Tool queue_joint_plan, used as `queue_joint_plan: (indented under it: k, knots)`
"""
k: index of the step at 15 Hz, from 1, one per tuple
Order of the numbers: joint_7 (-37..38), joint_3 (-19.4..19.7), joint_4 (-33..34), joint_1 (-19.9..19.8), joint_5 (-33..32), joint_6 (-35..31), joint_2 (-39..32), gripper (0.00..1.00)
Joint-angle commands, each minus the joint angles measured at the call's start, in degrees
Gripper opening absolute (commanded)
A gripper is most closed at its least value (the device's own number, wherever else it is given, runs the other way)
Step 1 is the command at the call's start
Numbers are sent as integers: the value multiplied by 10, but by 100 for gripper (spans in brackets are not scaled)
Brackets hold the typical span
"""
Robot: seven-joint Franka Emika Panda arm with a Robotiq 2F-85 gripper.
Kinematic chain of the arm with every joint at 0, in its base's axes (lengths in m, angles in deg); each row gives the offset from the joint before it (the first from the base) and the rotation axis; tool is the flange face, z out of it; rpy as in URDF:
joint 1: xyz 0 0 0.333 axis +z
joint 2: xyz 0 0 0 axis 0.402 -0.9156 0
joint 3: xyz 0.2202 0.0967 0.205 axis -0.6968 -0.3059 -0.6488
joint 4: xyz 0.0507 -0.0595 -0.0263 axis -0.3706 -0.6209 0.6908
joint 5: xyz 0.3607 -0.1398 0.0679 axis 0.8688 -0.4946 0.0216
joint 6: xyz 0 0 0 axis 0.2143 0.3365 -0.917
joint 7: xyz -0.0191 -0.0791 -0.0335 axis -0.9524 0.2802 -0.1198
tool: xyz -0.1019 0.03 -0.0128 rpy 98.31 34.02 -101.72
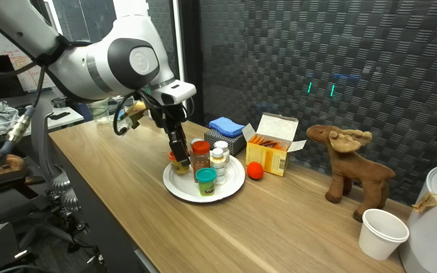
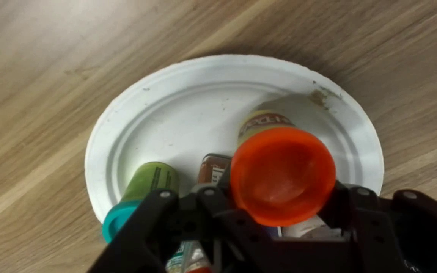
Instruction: Pick the bottles and a red object and put them on the plate
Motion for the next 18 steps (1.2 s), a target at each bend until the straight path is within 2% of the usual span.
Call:
queue_joint_plan:
  k: [1, 5, 12, 18]
  knots:
    - [-14, -3, 20, -2, 18, -10, -19, 70]
    - [-8, 2, 21, 3, 14, -17, -24, 99]
    - [-7, 4, -21, 18, -9, -47, 21, 100]
    - [45, 5, -69, 33, -85, -9, 101, 100]
